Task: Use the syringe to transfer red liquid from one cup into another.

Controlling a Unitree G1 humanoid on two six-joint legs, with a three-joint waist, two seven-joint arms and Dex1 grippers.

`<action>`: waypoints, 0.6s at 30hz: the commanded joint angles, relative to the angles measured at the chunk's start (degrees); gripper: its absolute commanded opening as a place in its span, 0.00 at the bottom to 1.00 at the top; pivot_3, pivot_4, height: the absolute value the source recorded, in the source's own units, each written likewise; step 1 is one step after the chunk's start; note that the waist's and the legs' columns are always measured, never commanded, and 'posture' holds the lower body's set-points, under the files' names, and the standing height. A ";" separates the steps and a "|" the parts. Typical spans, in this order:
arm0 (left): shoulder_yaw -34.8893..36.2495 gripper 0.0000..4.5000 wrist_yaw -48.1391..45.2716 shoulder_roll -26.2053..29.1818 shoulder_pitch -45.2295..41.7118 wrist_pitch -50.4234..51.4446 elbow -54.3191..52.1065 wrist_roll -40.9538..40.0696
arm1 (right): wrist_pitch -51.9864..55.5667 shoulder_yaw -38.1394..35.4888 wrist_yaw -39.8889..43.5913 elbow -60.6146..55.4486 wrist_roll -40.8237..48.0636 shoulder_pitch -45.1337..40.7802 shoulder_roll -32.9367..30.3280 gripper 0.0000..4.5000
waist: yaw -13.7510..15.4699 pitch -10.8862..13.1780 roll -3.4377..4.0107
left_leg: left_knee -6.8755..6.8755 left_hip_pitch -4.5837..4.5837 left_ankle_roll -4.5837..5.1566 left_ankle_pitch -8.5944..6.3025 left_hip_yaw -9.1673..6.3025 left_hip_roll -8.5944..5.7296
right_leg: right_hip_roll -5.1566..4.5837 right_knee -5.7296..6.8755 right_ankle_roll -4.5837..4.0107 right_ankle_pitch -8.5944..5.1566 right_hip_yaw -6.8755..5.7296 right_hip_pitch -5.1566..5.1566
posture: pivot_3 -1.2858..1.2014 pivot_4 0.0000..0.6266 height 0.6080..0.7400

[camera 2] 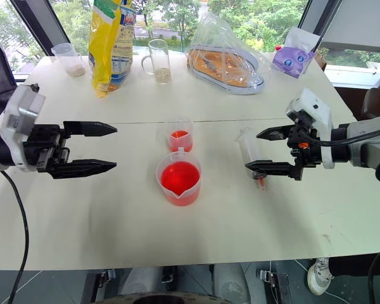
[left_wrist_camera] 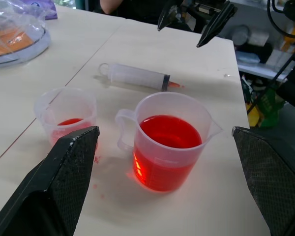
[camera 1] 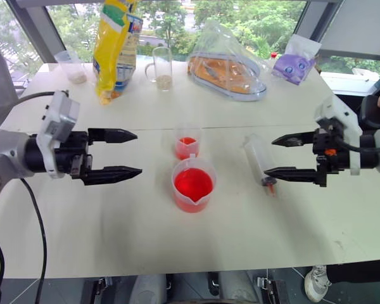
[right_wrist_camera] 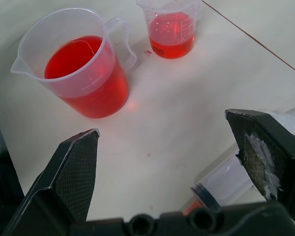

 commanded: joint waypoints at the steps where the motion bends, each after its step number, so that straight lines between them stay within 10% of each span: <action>1: 1.06 1.00 0.11 0.47 -1.28 -0.06 -0.27 -0.99 | 0.02 -0.91 -0.17 -0.55 0.55 -1.28 -0.47 1.00 | 0.00 0.00 0.00 | 0.00 0.00 0.00 0.00 0.00 0.00 | 0.00 0.00 0.00 0.00 0.00 0.00 | 0.52 0.24 1.00; 18: -0.29 1.00 2.56 -0.14 -3.70 0.02 -0.37 -1.34 | -0.24 2.42 -5.17 1.69 -3.62 -4.25 0.83 1.00 | -0.04 0.00 0.00 | 0.01 0.03 -0.02 0.01 0.00 -0.01 | 0.00 0.02 0.05 0.03 0.00 0.02 | 0.52 0.24 1.00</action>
